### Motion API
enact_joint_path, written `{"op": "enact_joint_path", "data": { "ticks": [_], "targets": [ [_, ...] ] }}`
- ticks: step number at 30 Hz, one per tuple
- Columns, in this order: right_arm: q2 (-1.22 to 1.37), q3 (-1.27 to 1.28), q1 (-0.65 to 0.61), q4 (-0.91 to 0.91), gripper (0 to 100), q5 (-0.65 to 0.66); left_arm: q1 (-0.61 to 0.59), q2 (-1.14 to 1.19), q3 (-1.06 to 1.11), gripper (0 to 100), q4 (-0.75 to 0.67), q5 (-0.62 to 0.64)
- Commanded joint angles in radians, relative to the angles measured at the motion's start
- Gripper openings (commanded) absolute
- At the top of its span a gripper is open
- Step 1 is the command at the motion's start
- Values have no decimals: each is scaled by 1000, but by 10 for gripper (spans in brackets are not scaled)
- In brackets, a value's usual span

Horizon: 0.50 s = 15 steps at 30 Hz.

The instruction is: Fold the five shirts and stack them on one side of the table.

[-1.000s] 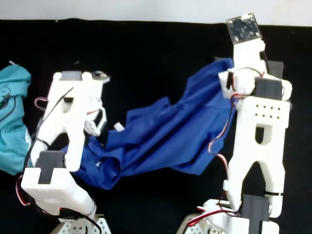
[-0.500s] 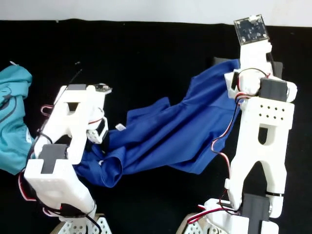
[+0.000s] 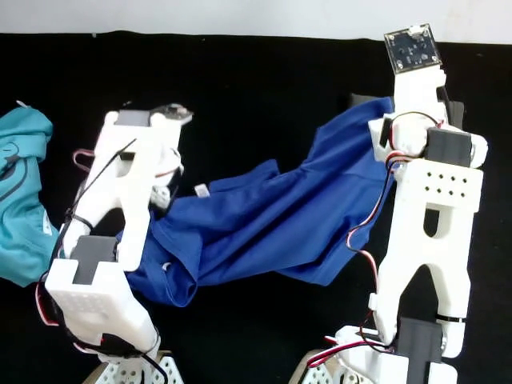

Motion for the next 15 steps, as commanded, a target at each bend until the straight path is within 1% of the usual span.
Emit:
{"op": "enact_joint_path", "data": {
  "ticks": [1, 2, 4, 7, 9, 15],
  "targets": [
    [-21, -59, 18, -73, 5, -78, -30, -7, -240, 8, 132, 8],
    [-22, -61, 25, -97, 5, -106, -45, -7, -312, 8, 166, 8],
    [-22, -94, 31, -133, 5, -118, -70, -7, -472, 8, 232, 8],
    [-22, -188, 31, -134, 5, -115, -122, -33, -656, 7, 253, 11],
    [-24, -272, 31, -133, 5, -114, -142, -91, -704, 7, 253, 11],
    [-31, -533, 36, -111, 5, -114, -150, -351, -713, 7, 253, 9]
  ]
}}
